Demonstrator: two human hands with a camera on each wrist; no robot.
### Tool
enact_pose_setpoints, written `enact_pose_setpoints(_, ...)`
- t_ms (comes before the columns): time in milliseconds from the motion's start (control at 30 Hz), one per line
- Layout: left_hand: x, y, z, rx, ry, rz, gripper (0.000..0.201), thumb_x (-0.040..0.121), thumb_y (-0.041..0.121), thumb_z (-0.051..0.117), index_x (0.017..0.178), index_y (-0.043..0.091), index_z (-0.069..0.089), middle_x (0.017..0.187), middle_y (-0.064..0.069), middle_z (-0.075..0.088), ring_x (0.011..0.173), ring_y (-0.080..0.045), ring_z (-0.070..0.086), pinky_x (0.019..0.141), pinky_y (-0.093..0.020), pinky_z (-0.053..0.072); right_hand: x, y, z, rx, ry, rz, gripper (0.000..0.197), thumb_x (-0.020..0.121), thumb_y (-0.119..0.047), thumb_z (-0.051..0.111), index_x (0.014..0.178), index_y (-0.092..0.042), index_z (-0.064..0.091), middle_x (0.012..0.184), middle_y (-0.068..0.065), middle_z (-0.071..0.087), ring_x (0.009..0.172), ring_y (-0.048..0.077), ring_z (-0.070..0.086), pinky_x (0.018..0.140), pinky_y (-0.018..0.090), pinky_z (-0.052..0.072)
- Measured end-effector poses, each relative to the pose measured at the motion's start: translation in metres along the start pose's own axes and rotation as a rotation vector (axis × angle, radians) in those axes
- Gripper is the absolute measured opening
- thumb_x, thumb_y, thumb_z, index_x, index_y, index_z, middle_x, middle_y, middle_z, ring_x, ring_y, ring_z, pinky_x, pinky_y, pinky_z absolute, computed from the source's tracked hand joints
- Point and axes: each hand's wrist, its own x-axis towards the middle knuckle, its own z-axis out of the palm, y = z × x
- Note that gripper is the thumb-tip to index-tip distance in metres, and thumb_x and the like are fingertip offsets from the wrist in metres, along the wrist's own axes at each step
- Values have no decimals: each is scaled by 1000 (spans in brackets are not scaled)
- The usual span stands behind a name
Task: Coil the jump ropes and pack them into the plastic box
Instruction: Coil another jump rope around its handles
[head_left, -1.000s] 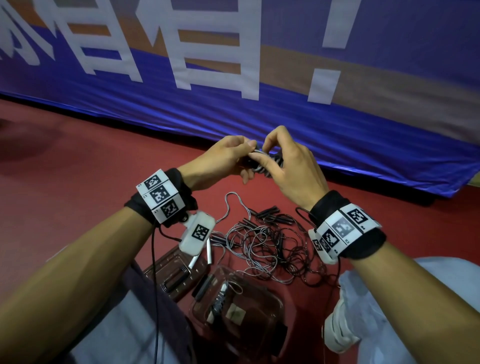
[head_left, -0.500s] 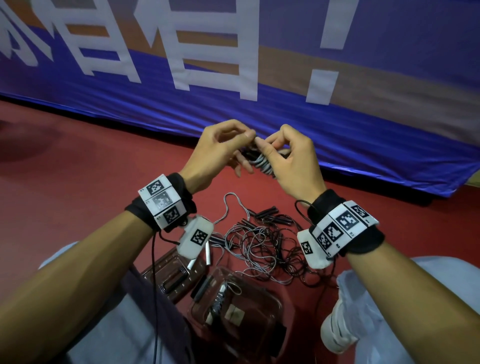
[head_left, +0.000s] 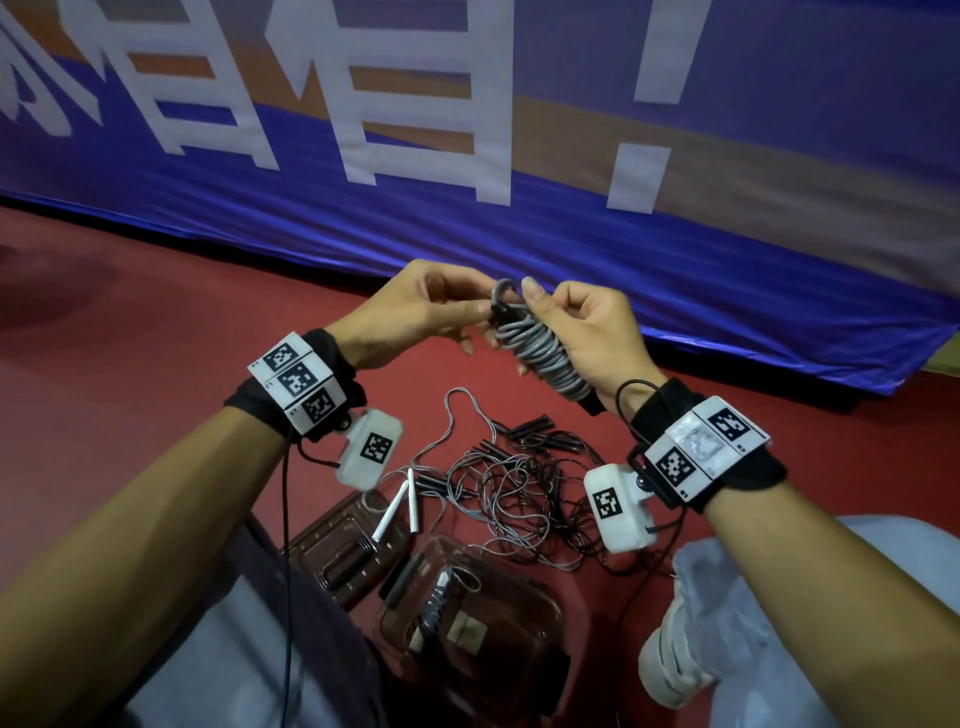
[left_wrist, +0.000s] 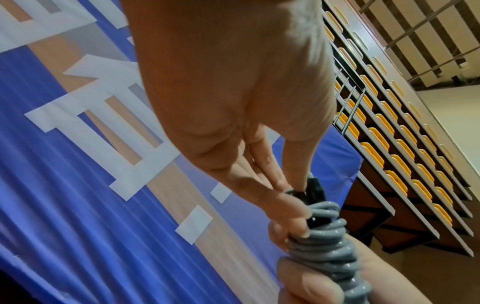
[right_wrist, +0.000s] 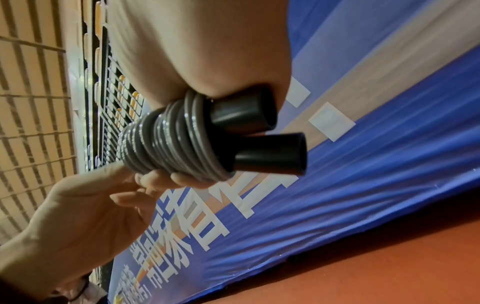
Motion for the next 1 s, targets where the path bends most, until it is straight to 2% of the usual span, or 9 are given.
enact_pose_setpoints(67,0,-2,-2,37,0,-6,16,94,3,62,109,-1,66,95,-15,71,85,-27,70,70,-30,57,-3,-2,1,52,-69,103,37,96,-34,70,84,-3,54,74,34,65,50,33,67,51,37,52)
enact_pose_setpoints(200,0,-4,-2,44,-20,5,9,94,7,61,100,1,61,85,-11,66,77,-21,66,65,-28,55,-7,-8,5,155,-157,212,34,99,-35,63,102,-2,57,78,27,67,48,28,64,46,31,51)
enact_pose_setpoints(333,1,-4,1,76,-66,17,13,103,11,51,97,1,55,76,-8,52,62,-14,46,56,-25,40,-11,-13,12,266,-214,288,39,104,-36,54,105,2,61,69,15,66,47,24,62,44,27,50)
enact_pose_setpoints(467,3,-5,7,-27,-117,-68,26,104,32,47,100,6,50,72,1,37,61,-11,28,56,-23,26,-12,-15,18,326,-208,365,39,105,-42,51,107,-4,61,65,12,61,47,21,61,43,26,49)
enact_pose_setpoints(600,4,-4,14,-86,-73,-60,43,95,39,56,110,-1,52,76,-2,39,60,-9,30,57,-27,21,-11,-15,23,354,-184,373,38,106,-41,50,112,-5,61,68,10,64,50,22,62,43,26,50)
enact_pose_setpoints(733,9,-4,20,-14,53,-45,55,94,35,67,97,-16,47,78,-13,41,60,-15,33,51,-22,29,-8,-14,21,313,-143,362,68,101,-57,49,132,4,56,80,15,66,58,25,65,49,29,53)
enact_pose_setpoints(800,11,-5,22,3,112,-43,45,93,28,70,89,-12,49,70,-9,40,58,-13,34,50,-23,30,-6,-15,20,265,-142,331,72,98,-61,52,132,2,57,80,15,66,60,25,64,54,30,52)
enact_pose_setpoints(933,16,-9,30,43,217,-23,33,90,21,74,79,1,50,58,9,45,56,-16,38,50,-26,31,-6,-15,17,287,-152,302,57,101,-47,58,132,1,58,76,10,65,57,24,61,51,30,49)
enact_pose_setpoints(1000,17,-6,38,69,287,3,31,90,16,73,74,6,49,54,14,51,49,-4,45,50,-18,35,-5,-15,14,320,-153,309,56,101,-44,58,134,2,58,76,10,64,56,24,60,50,29,49)
